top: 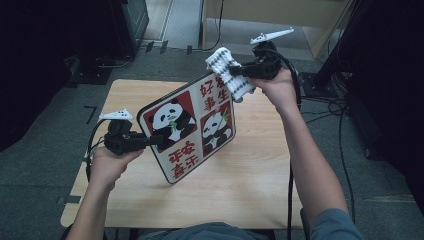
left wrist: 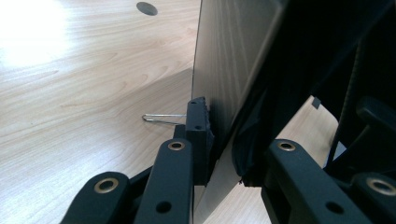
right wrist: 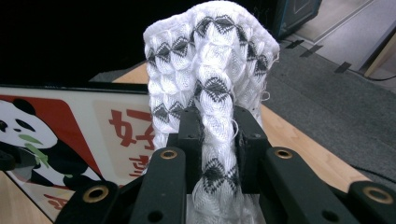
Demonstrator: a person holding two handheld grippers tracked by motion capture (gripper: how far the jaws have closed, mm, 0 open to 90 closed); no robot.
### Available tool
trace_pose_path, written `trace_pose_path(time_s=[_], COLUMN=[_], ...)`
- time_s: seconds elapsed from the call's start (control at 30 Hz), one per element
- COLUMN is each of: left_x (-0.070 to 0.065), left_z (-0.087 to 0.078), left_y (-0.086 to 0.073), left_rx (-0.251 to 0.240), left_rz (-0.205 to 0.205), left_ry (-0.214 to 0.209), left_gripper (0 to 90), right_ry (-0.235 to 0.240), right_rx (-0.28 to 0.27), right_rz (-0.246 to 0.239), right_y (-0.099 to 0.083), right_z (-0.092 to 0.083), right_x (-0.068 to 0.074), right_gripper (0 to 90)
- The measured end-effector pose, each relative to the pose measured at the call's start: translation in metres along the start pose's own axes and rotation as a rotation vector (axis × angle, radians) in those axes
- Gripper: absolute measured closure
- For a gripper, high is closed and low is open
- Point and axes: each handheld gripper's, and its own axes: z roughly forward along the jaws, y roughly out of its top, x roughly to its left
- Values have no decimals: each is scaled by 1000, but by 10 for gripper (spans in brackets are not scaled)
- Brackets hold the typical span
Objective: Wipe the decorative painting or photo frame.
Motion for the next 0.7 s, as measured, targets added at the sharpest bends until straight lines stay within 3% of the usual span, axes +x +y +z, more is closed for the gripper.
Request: trace_pose_path(time_s=[0.13, 0.7], left_x=[1, 6], left_z=[-1, -2], left_y=[0, -2], left_rx=[8, -4], left_rz=[-1, -19], left_ry=[1, -28], left_gripper=[779, 768], right_ry=[17, 36], right_rx=[5, 31], right_rz=[12, -4], right_y=[-8, -29], right_z=[12, 20], right_x=[1, 2], right_gripper=[770, 777])
